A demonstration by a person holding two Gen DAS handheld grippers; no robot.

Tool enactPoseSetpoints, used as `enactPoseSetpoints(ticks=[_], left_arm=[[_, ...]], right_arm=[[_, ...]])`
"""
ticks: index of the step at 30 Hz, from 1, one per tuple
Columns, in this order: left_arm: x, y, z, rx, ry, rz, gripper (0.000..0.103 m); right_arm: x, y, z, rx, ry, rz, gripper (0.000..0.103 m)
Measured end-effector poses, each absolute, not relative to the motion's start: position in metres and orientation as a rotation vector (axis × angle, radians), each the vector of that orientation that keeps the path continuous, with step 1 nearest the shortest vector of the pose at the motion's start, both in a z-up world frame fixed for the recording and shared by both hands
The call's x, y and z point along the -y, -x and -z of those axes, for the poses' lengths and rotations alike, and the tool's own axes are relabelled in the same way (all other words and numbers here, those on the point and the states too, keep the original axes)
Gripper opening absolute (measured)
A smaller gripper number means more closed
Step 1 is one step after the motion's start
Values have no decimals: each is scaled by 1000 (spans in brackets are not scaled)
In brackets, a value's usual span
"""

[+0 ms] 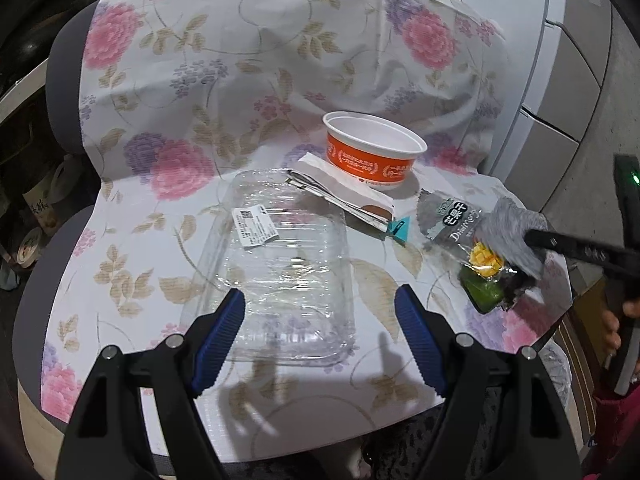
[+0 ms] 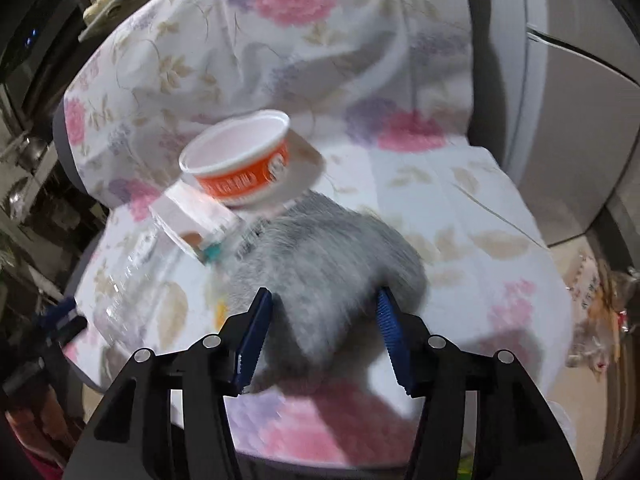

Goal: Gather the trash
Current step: 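Lift the grey sock with the right tool while the left tool grasps the mango-print packet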

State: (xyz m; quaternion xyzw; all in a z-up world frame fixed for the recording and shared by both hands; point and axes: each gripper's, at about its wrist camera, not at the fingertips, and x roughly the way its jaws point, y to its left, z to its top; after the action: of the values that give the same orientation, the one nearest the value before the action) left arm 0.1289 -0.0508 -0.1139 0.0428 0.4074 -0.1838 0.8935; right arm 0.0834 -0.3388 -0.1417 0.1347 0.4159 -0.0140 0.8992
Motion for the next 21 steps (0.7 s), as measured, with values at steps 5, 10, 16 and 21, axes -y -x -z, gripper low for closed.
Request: enactPoseSetpoints(ticks=[5,10,16,21], left_arm=[[72,-128,119,-856,-103,436,75],[120,-119,134,-869,-195,547,75],[160,-104,142,-859,-242,650,75],[199,-105,152,-844,-344,685,75]], right_arm=[[345,-54,131,-814,-252,40,61],[351,-46,120,-760,-245,49,61],[355,-46,117,-732,-255,37,61],[360,-46,115,-715,-276,36,61]])
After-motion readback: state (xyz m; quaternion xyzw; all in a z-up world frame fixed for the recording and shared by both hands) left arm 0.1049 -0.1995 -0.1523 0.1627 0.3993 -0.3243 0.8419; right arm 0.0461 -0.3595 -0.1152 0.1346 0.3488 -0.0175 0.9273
